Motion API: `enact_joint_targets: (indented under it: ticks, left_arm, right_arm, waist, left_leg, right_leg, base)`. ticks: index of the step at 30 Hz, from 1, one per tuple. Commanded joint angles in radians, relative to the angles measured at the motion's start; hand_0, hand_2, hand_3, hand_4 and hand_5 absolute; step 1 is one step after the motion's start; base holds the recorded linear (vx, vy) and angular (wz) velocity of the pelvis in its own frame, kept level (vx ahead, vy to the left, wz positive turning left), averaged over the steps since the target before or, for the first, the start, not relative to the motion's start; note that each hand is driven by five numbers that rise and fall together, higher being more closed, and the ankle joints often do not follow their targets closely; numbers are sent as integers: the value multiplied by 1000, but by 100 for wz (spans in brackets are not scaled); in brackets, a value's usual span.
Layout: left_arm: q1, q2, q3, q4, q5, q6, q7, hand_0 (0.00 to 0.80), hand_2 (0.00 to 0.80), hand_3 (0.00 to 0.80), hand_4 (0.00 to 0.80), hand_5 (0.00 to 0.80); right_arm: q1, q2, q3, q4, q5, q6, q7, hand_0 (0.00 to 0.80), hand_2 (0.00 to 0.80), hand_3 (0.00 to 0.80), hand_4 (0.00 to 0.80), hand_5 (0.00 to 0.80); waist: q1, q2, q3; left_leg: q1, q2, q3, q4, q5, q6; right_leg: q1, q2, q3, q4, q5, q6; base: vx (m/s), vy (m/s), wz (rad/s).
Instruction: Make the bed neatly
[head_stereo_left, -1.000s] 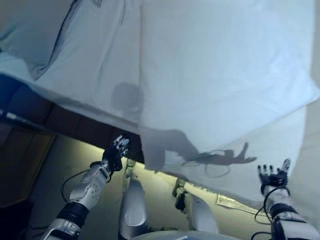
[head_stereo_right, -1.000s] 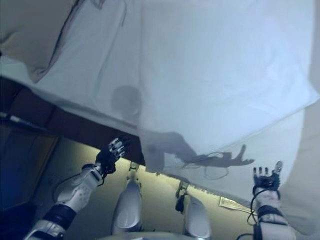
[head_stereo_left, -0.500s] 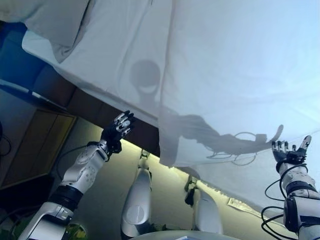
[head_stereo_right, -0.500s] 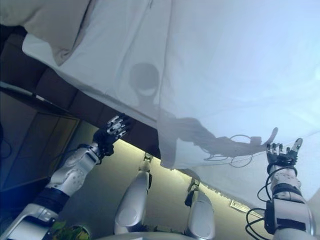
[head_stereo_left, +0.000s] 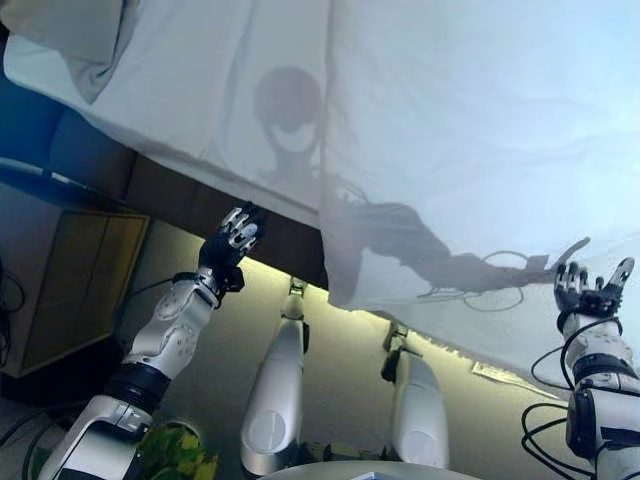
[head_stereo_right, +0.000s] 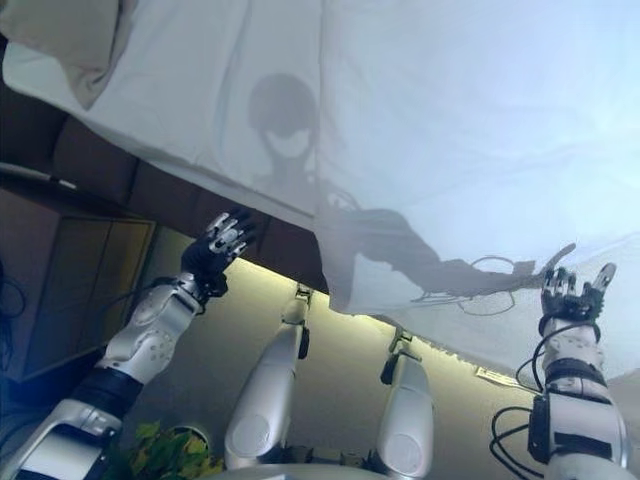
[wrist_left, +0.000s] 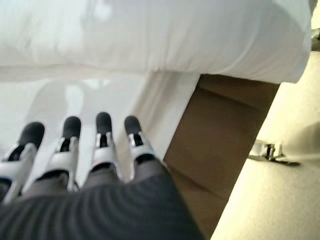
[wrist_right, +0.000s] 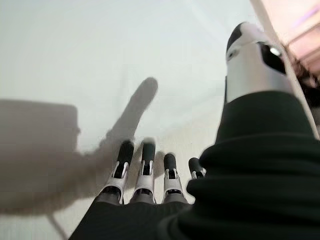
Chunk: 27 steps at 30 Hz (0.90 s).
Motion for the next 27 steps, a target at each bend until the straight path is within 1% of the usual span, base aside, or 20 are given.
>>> enact_joint_targets:
  ticks: [1, 5, 6, 8, 10, 12, 14, 18, 19, 20, 22, 27]
  left_arm:
    - [3, -30, 43, 20, -22, -47, -45, 0, 0, 0, 0, 0]
    - [28, -45, 46, 48, -19, -47, -66, 0, 0, 0, 0, 0]
    - [27, -47, 46, 56, -14, -46, -67, 0, 0, 0, 0, 0]
    - [18, -46, 46, 76, -1, -44, -67, 0, 0, 0, 0, 0]
    - [2, -39, 42, 88, 5, -43, -65, 0, 0, 0, 0, 0]
    - [1, -39, 42, 89, 5, -43, -65, 0, 0, 0, 0, 0]
    - [-20, -15, 46, 107, 0, -38, -58, 0, 0, 0, 0, 0]
    - [-13, -6, 67, 105, -7, -42, -76, 0, 0, 0, 0, 0]
    - [-6, -6, 71, 103, -12, -46, -85, 0, 0, 0, 0, 0]
    - [1, -7, 69, 92, -14, -52, -89, 0, 0, 0, 0, 0]
    - [10, -11, 61, 66, -6, -53, -83, 0, 0, 0, 0, 0]
    - [19, -6, 54, 14, -9, -53, -79, 0, 0, 0, 0, 0]
  right_arm:
    - [32, -58, -45, -35, -4, -5, 19, 0, 0, 0, 0, 0]
    - [72, -45, -66, -40, 15, -7, 20, 0, 0, 0, 0, 0]
    - [81, -40, -72, -36, 18, -2, 15, 0, 0, 0, 0, 0]
    - [102, -36, -88, -7, 33, 10, 13, 0, 0, 0, 0, 0]
    - [115, -42, -105, 20, 45, 19, 24, 0, 0, 0, 0, 0]
    - [115, -42, -106, 20, 45, 20, 24, 0, 0, 0, 0, 0]
    - [125, -50, -122, 41, 39, 25, 41, 0, 0, 0, 0, 0]
    - [101, -78, -136, 50, 57, 23, 9, 0, 0, 0, 0, 0]
    - [100, -83, -137, 55, 57, 27, 3, 0, 0, 0, 0, 0]
    - [96, -89, -138, 61, 58, 31, 0, 0, 0, 0, 0, 0]
    - [82, -98, -133, 69, 62, 28, -1, 0, 0, 0, 0, 0]
    - [47, -143, -130, 75, 99, 32, 18, 0, 0, 0, 0, 0]
  waist:
    - [3, -3, -21]
    - [1, -3, -40]
    - [0, -6, -45]
    - [0, -8, -54]
    - [-3, -11, -59]
    - [-3, -11, -60]
    - [-7, -8, -57]
    - [-4, 4, -45]
    - [-3, 10, -41]
    - [-4, 17, -34]
    - [0, 30, -25]
    - [2, 57, 0]
  left_leg:
    - [-56, 70, -6, 99, -67, -36]
    - [-32, 72, -3, 101, -74, -40]
    - [-32, 71, -3, 98, -66, -39]
    - [-20, 79, 2, 105, -81, -41]
    - [-19, 79, 6, 106, -78, -38]
    - [-20, 78, 6, 104, -75, -38]
    - [-27, 64, -1, 119, -83, -32]
    - [-48, 53, 5, 123, -80, -24]
    - [-51, 53, 6, 130, -90, -24]
    - [-60, 48, 7, 127, -79, -22]
    - [-61, 42, 9, 124, -84, -20]
    - [-78, 34, 12, 114, -68, -16]
  right_leg:
    - [-37, -59, 17, -127, 195, 12]
    - [-17, -57, 11, -116, 181, 7]
    - [-15, -60, 8, -119, 186, 7]
    - [-2, -58, 5, -110, 173, 9]
    - [0, -59, 6, -104, 172, 9]
    - [-1, -60, 5, -105, 173, 9]
    - [-22, -60, 12, -83, 171, 14]
    - [-58, -65, 15, -61, 168, 18]
    - [-64, -64, 17, -49, 157, 18]
    - [-77, -66, 16, -46, 164, 16]
    - [-88, -68, 15, -36, 155, 16]
    - [-130, -79, 17, 0, 147, 15]
  base:
    - [56, -35, -4]
    - [59, -4, 0]
    - [32, -11, 2]
    - [53, -33, 1]
    - [27, -22, 1]
    - [19, -40, 0]
    - [47, -123, 1]
    - [16, -67, 0]
    - [8, -44, 4]
    - [8, -34, 7]
    - [15, -28, 9]
    - [18, -20, 7]
